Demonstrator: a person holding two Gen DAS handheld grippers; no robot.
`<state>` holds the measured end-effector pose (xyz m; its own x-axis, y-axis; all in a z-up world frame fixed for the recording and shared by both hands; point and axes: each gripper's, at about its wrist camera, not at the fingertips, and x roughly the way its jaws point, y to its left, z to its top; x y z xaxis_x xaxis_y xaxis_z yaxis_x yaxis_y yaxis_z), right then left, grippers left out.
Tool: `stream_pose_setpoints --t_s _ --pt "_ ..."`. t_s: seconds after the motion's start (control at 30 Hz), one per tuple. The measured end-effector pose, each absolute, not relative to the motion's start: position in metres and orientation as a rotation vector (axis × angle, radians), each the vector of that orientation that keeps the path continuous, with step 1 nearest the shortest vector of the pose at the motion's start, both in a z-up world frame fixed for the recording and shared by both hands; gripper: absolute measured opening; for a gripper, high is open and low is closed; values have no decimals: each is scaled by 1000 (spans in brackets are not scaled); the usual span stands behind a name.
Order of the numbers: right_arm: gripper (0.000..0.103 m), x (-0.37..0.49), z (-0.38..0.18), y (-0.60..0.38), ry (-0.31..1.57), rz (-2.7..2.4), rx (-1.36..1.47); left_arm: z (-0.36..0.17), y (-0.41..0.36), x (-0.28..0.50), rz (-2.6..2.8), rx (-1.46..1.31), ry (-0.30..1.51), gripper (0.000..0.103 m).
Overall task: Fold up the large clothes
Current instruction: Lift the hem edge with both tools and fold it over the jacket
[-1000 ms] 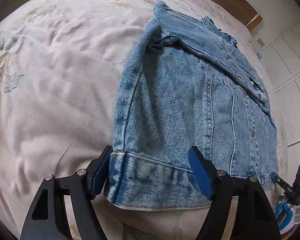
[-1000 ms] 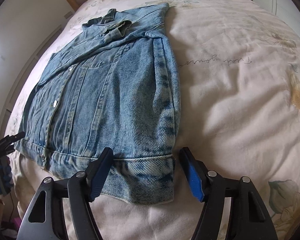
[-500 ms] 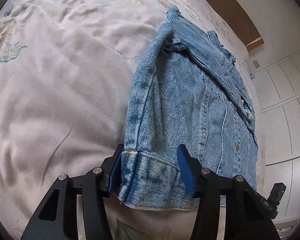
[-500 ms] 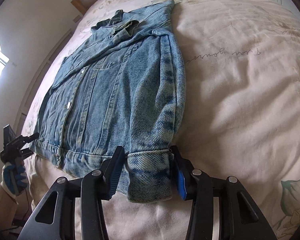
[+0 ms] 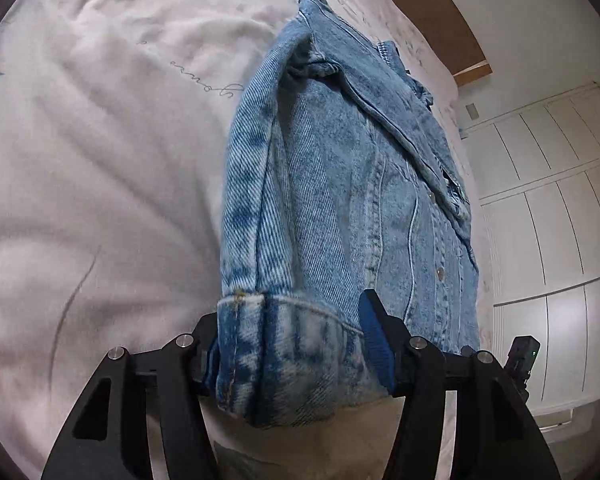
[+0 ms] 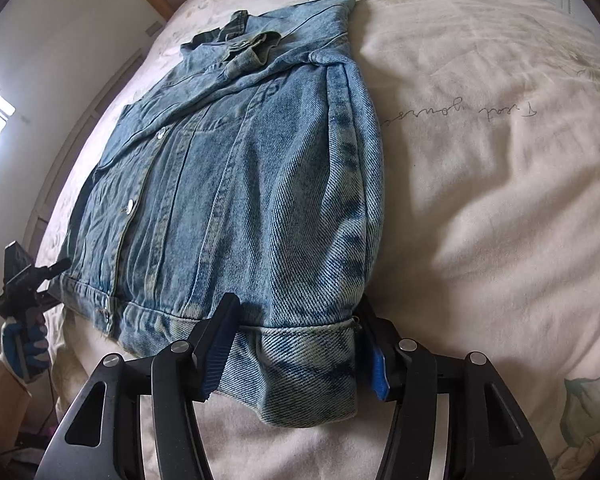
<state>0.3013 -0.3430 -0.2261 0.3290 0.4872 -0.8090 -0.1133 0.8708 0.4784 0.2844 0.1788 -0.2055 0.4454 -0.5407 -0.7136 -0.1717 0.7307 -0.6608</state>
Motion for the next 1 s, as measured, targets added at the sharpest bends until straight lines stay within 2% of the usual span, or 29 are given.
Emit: stream_pose_setpoints --t_s 0.07,0.1,0.17,0.27,0.37,0.7,0.77,0.83,1.0 --pt "58 301 -225 -343 1187 403 365 -205 179 282 -252 -772 1097 49" --pt "58 300 -225 -342 1189 403 364 -205 181 280 -248 -785 1091 43" --pt "52 299 -223 -342 1190 409 366 -205 181 279 -248 -809 1089 31" --pt "43 295 -222 -344 1188 419 379 -203 181 277 -240 -806 1080 25" --pt "38 293 -224 -350 1197 431 430 -204 183 273 -238 -824 1068 23" --pt "38 295 -237 -358 1220 445 584 -208 187 278 -240 -882 1071 23" --pt "26 294 -236 -361 1204 464 595 -203 187 277 -243 -868 1048 17" --pt "19 294 -234 -365 1188 470 601 -197 189 275 -243 -866 1022 11" --pt "13 298 -220 -371 1138 501 615 -162 191 286 -295 -867 938 8"
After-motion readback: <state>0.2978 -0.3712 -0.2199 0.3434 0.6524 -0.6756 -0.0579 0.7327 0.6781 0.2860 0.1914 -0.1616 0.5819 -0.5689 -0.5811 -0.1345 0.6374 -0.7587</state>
